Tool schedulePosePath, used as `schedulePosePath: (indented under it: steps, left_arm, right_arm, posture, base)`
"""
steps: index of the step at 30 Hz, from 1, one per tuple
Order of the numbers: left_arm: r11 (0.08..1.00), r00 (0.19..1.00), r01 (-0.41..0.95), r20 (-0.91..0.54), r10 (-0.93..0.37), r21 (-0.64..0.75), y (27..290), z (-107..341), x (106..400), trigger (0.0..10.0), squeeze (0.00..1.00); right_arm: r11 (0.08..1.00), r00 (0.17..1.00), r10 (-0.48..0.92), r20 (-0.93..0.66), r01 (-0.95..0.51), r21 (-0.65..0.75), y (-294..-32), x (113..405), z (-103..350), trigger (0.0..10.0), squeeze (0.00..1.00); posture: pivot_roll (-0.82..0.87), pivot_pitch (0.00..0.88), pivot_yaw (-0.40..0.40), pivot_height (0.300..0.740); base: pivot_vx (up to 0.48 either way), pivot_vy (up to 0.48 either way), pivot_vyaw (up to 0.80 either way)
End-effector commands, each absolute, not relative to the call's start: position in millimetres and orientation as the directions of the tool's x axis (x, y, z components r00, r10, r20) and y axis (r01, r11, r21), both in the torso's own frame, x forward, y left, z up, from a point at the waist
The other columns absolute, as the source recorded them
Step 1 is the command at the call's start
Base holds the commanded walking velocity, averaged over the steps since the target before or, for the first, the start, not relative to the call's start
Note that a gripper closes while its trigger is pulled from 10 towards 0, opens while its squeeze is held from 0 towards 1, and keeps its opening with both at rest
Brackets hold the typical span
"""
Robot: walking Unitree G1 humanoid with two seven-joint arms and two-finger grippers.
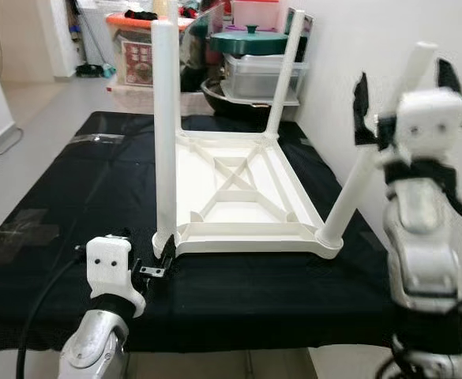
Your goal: Building children table
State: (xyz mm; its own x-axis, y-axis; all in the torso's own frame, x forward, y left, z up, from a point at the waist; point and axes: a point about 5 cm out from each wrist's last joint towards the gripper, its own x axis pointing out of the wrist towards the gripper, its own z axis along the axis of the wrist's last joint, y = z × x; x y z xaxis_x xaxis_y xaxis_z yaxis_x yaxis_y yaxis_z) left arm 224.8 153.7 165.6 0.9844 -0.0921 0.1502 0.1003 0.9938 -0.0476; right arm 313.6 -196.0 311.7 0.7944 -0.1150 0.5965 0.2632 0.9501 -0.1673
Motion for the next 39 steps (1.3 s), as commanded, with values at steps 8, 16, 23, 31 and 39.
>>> schedulePosePath:
  steps: [8,16,23,31,39]
  left_arm:
    - [0.994,0.988,0.09,0.133,-0.081,-0.059,152.9,157.9,225.6,10.0,0.0]
    - [0.993,0.986,0.098,0.14,-0.089,-0.063,151.5,157.4,226.7,10.0,0.0]
    - [0.992,0.985,0.11,0.14,-0.1,-0.066,148.8,155.8,226.9,10.0,0.0]
    - [0.991,0.985,0.113,0.14,-0.103,-0.066,148.8,154.6,227.8,10.0,0.0]
    - [0.991,0.985,0.112,0.139,-0.102,-0.072,146.8,153.7,226.9,10.0,0.0]
  right_arm:
    - [0.947,0.843,-0.309,0.44,0.317,0.059,-252.1,343.0,309.1,10.0,0.0]
    - [0.945,0.733,-0.281,0.619,0.325,0.044,-254.3,330.6,344.4,10.0,0.0]
    - [0.935,0.61,-0.144,0.779,0.342,-0.095,-226.2,309.2,361.4,9.5,0.14]
    - [0.903,0.741,-0.35,0.574,0.429,-0.003,-270.2,346.5,337.2,10.0,0.13]
    - [0.869,0.737,-0.45,0.505,0.492,0.056,-293.6,354.9,332.3,10.0,0.13]
  posture:
    - [0.1,0.0,-0.149,0.74]
    - [0.08,0.0,-0.142,0.74]
    - [0.08,0.0,-0.139,0.74]
    - [0.09,0.0,-0.152,0.74]
    - [0.09,0.0,-0.16,0.74]
  base:
    - [0.0,0.0,0.0]
    - [0.0,0.0,0.0]
    - [0.0,0.0,0.0]
    - [0.0,0.0,0.0]
    - [0.0,0.0,0.0]
